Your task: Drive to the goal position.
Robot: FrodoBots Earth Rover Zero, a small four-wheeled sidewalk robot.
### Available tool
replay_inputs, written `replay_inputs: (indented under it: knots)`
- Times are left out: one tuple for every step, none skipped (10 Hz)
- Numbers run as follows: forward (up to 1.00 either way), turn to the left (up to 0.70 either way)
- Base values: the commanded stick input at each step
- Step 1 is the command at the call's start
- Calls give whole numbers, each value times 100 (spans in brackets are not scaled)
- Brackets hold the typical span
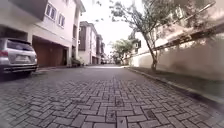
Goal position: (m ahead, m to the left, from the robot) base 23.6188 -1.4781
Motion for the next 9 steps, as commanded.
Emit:
replay_inputs:
  knots:
    - [69,3]
    - [69,3]
    - [69,3]
    - [69,3]
    - [69,3]
    - [69,3]
    - [69,3]
    - [69,3]
    - [69,3]
